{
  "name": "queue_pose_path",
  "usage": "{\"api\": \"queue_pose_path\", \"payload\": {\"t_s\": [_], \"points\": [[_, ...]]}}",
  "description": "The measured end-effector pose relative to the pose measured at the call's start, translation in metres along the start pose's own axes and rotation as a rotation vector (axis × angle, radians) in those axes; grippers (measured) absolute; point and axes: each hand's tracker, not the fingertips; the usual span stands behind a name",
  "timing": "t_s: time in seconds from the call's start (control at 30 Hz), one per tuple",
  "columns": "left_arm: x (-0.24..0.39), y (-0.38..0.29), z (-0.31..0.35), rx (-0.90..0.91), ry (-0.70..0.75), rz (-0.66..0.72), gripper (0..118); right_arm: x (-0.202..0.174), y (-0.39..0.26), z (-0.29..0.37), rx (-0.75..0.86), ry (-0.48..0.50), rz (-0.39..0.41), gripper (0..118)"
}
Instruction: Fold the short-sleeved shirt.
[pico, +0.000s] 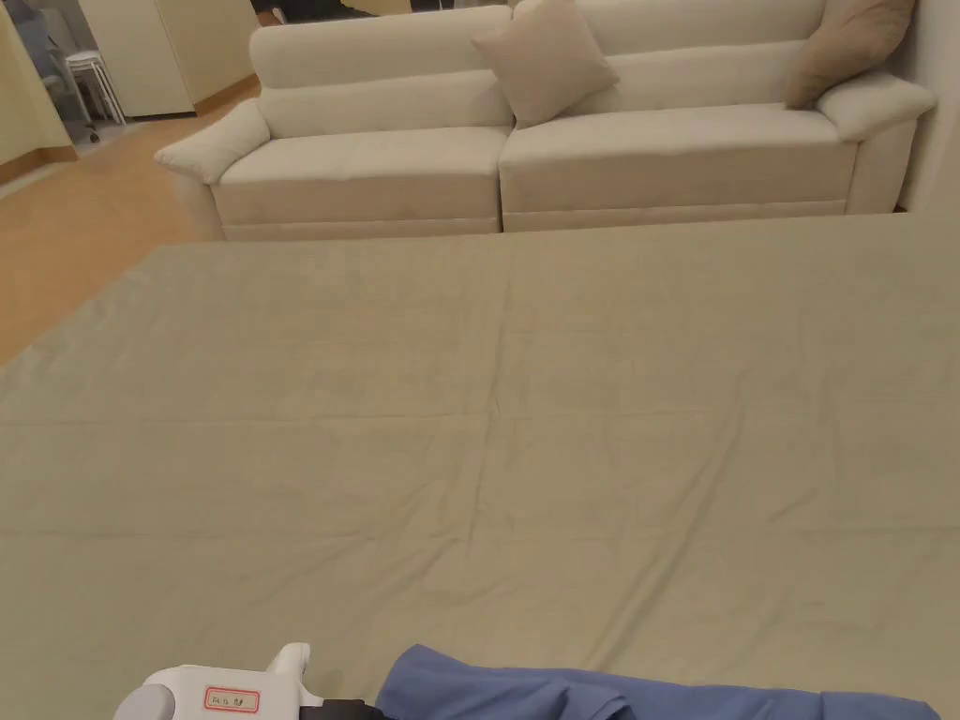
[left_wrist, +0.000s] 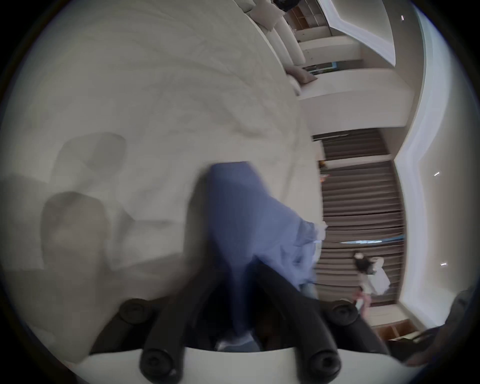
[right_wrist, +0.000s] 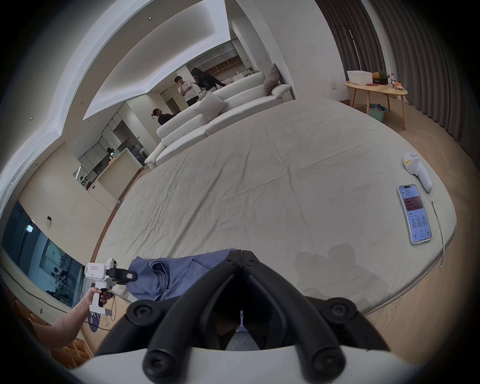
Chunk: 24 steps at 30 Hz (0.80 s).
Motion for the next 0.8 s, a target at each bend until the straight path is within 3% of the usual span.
{"api": "queue_pose_path", "payload": {"t_s": [0.07, 0.17, 0.3, 0.33, 0.43, 0.6, 0.7, 0.8], "points": [[-0.001, -0.004, 0.0, -0.027, -0.089, 0.092, 5, 0.0, -0.001, 0.001, -0.003, 0.002, -0.002, 0], [0.022, -0.006, 0.01, 0.004, -0.032, 0.001, 5, 0.002, -0.001, 0.004, 0.001, 0.001, 0.006, 0], [0.086, -0.019, 0.027, 0.03, 0.065, 0.039, 5, 0.009, -0.002, 0.008, 0.011, 0.014, 0.003, 0], [0.109, -0.026, 0.031, 0.025, 0.104, 0.007, 5, 0.011, -0.003, 0.009, 0.016, 0.019, -0.003, 0], [0.184, -0.051, 0.022, 0.048, 0.028, -0.134, 5, 0.02, -0.007, 0.015, 0.028, 0.042, -0.02, 0], [0.283, -0.088, -0.069, -0.027, 0.028, -0.325, 5, 0.038, -0.011, 0.03, 0.045, 0.067, -0.04, 0], [0.31, -0.101, -0.141, -0.142, -0.04, -0.319, 5, 0.048, -0.011, 0.044, 0.064, 0.061, -0.043, 0], [0.33, -0.116, -0.199, -0.185, 0.02, -0.382, 5, 0.063, -0.012, 0.059, 0.091, 0.057, -0.066, 0]]}}
